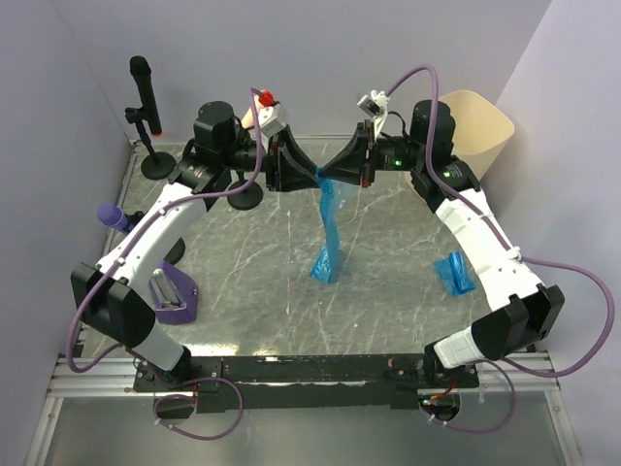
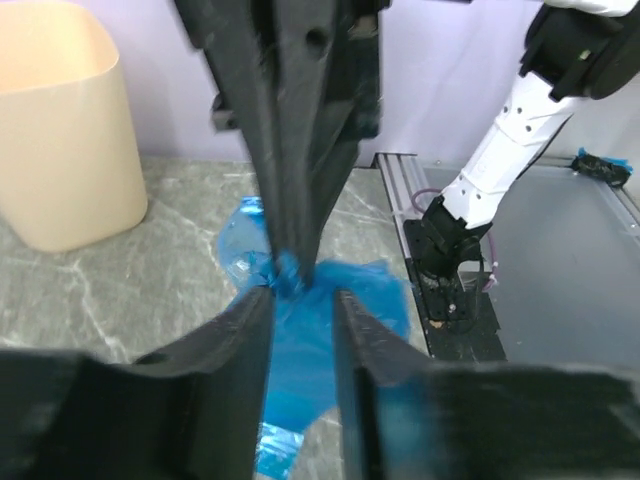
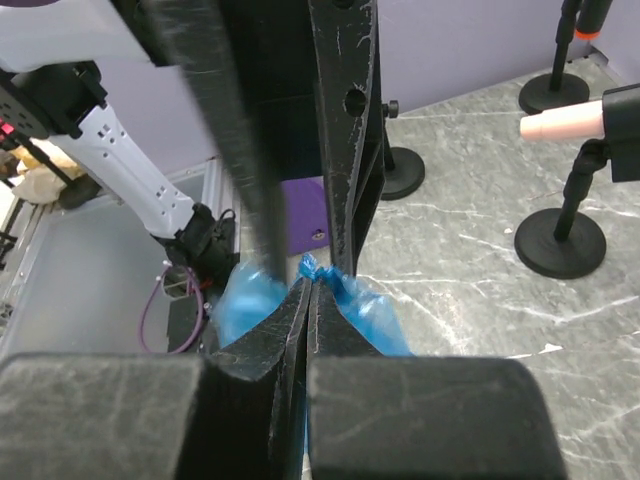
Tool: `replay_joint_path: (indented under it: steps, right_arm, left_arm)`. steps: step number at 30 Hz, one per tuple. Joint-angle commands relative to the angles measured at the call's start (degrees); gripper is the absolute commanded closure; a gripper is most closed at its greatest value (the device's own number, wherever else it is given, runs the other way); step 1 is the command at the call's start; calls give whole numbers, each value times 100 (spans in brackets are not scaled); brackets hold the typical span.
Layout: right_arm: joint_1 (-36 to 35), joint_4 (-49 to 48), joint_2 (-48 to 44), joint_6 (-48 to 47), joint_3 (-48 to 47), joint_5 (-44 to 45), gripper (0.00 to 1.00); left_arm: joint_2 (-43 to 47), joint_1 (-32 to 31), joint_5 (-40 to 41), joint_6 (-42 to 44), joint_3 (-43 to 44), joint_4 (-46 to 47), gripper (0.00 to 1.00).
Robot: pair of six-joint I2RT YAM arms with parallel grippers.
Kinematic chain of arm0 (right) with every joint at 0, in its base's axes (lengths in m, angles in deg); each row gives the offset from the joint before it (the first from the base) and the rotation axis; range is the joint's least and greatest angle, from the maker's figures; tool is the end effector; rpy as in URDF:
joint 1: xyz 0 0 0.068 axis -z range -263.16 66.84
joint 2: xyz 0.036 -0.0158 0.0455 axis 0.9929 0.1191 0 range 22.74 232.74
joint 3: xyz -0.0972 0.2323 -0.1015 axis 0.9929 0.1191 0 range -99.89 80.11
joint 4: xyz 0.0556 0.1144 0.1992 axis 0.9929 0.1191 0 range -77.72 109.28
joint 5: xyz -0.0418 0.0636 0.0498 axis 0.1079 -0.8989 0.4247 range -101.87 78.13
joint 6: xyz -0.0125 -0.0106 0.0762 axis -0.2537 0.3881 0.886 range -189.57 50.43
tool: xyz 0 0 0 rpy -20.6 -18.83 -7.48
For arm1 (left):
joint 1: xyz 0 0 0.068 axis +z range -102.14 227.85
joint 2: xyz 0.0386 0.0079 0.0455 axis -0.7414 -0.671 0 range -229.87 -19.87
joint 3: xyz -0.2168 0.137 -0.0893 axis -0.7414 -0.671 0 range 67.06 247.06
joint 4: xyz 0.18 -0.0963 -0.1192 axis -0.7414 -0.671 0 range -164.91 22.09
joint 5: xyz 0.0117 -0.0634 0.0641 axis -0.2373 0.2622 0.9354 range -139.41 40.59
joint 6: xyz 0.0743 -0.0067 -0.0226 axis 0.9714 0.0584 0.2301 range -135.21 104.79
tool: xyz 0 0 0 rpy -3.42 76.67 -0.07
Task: Put the trash bags into the trash bin
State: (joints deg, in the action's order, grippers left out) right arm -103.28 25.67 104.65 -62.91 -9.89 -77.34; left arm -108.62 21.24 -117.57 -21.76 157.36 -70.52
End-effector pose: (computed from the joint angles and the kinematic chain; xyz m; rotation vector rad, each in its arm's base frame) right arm 0.2530 0.1571 0.4542 -1.0704 1.4153 1.2808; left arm 0.2669 -0.2027 0.4402 1.2145 1.2748 -1.3620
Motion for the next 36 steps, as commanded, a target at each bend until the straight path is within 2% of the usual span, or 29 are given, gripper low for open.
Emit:
replay_joint_path:
  steps: [1,3,7,9,10,14,19,22,29,36]
  right_arm:
    - [-89,-398,141,266,-325,43,100]
    - [-115,-372,185,231,-396,148,100]
    - [-168,-127,246,12,-563,394,96]
    - [-168,-65,221,-32,-546,491,87]
    - [-168,5,194,-94,-545,596,78]
    - [-28,357,-60,-384,-581,974,62]
    - [157,682,-473,-865,-423,905,55]
    - [149,945,-728,-1296,-221,590,52]
    - [26,1456,-791,-1974,114,544,52]
    - [-1,1395,-615,-2002,-35,562,51]
  left_arm:
    - [-116,-107,-408,-786,268,885,60]
    - [-169,-99,-470,-857,277,946,62]
    - [-213,-99,-453,-918,322,973,91]
    - [-178,-99,-400,-963,251,1078,96]
    - [-160,-90,-374,-954,234,1052,96]
    - [-38,-11,-373,-1006,128,1070,99]
    - [7,77,-391,-1059,23,999,99]
    - [24,95,-382,-1191,-39,1166,99]
    - [-72,103,-488,-1525,22,1430,96]
    - [-55,95,-461,-1481,31,1351,94]
